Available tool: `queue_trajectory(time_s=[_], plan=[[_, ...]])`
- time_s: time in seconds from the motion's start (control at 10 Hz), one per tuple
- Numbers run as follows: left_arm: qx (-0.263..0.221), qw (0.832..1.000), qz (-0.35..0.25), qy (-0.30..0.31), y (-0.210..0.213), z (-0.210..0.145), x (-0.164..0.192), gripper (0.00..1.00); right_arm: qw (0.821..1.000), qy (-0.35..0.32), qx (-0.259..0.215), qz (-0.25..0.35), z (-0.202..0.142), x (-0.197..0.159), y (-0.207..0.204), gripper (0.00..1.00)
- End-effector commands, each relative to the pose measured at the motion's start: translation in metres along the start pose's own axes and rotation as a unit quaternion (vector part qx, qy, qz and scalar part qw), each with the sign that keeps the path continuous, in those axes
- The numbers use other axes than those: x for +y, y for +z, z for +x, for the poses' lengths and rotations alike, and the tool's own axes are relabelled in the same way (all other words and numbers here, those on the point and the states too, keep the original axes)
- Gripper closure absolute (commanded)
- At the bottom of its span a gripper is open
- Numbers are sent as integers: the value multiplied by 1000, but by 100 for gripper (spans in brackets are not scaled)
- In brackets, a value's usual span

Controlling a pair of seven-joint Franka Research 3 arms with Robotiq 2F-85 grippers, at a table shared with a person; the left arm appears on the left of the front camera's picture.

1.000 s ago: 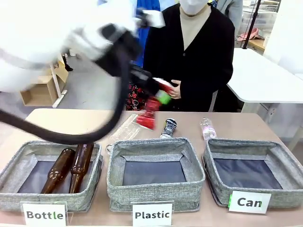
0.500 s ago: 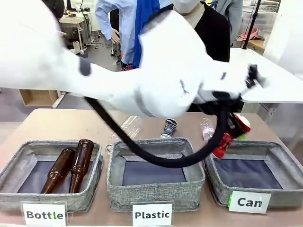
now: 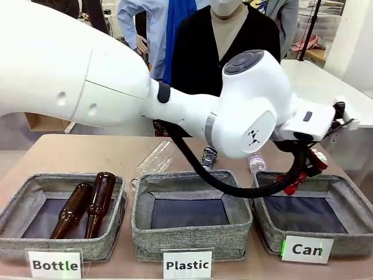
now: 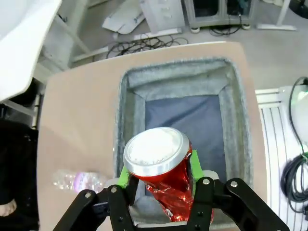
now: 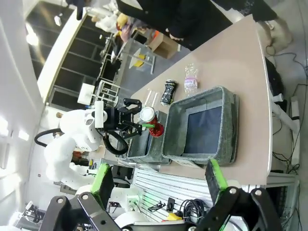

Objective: Sort the can waste into the basket.
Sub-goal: Pick up the can waste from the table and place it in the right Fabric basket.

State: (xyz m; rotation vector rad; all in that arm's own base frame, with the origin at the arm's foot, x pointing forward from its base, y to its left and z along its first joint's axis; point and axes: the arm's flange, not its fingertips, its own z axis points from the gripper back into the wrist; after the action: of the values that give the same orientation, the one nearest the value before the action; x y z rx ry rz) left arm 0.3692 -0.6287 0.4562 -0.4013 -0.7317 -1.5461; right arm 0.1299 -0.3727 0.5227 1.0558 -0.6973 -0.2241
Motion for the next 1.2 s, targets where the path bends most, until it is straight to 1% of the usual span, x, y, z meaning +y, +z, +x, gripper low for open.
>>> queue_trajectory(time_s=[0.0,0.1,0.2,0.3,0.7,0.8,1.0,1.1], plan=[[2,1000,-5,8,-5,12,-3,49,1000,-8,-6,5,-7,6,2,0],[1,1000,-4,11,-5,11,-4,49,1000,-8,-6,5,-7,6,2,0],[1,1000,-5,13,-2,10,-4,14,1000,-8,-6,5,-7,6,2,0],[-1,1000,-8,11,0,10,-3,0,1000,-8,-6,5,-7,6,2,0],[-7,1000,-5,16,20,0,-9,0,1000,-8,-6,5,-7,6,2,0],[3,1000,1,29,32,-6,-11,0,1000,-8,-6,5,-7,6,2,0],[57,996,-3,73,79,-28,-8,0,1000,0,-1,0,-1,1,0,0],[84,991,11,102,115,-50,-5,0,1000,3,18,0,-2,9,-18,0]])
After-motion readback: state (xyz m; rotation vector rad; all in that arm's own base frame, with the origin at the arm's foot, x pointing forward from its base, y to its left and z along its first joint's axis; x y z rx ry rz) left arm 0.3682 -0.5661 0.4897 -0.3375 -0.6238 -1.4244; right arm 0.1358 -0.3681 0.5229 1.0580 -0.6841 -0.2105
